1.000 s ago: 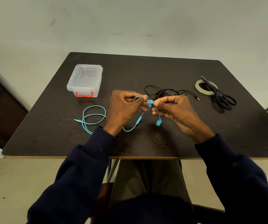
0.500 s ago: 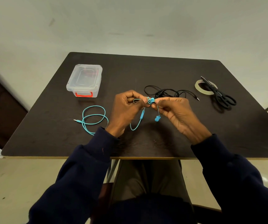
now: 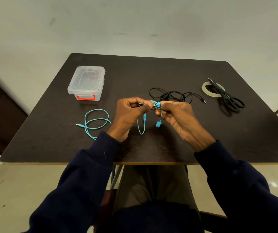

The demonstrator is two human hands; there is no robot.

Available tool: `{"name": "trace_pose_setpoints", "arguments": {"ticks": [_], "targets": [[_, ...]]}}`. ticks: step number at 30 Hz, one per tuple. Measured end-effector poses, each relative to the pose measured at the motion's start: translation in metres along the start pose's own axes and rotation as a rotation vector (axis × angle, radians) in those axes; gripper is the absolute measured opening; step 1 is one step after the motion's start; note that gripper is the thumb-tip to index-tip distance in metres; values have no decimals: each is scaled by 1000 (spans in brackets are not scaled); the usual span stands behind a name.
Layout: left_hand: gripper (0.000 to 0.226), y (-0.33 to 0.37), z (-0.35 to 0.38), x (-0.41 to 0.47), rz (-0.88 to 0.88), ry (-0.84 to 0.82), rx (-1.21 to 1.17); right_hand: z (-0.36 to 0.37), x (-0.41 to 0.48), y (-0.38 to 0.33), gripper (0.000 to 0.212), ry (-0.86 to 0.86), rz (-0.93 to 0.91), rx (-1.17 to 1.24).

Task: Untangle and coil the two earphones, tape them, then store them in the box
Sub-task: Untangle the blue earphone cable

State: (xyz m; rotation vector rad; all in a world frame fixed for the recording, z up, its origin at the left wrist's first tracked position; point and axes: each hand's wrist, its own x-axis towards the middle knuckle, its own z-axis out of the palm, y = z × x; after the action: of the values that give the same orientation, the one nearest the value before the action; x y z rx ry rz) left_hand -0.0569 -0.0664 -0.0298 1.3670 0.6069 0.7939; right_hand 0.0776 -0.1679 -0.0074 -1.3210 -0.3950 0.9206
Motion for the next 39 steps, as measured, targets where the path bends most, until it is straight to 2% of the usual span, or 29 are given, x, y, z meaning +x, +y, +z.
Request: {"name": "trace_pose_setpoints", "arguments": {"ticks": [3, 9, 13, 16, 21, 25, 29, 33, 36, 39], "targets": [[2, 2, -2, -1, -87, 4, -130, 1, -3, -1, 9, 0, -2, 19], [2, 5, -1, -2, -90, 13, -176, 4, -5, 6, 10, 52, -185, -150], [11, 3, -1, 0, -182, -13, -351, 5, -3, 9, 12, 61, -327, -238], [7, 1, -2, 3, -204, -26, -385, 5, -3, 11, 14, 62, -449, -273], [8, 0, 1, 1, -166, -23, -320, 4, -5, 17, 15, 71, -654, -396], [5, 0, 1, -1, -131, -49, -200, 0, 0, 21, 15, 81, -708, -496], [5, -1, 2, -1, -111, -66, -111, -4, 5, 22, 14, 89, -715, -526], [22, -2, -4, 1, -119, -34, -77, -13, 11, 17, 14, 93, -644, -509], [17, 1, -10, 4, -50, -23, 87, -24, 16, 10, 13, 99, -609, -501], [14, 9, -17, 3, -52, -91, 137, -39, 20, 1, 14, 85, -595, -514]]}}
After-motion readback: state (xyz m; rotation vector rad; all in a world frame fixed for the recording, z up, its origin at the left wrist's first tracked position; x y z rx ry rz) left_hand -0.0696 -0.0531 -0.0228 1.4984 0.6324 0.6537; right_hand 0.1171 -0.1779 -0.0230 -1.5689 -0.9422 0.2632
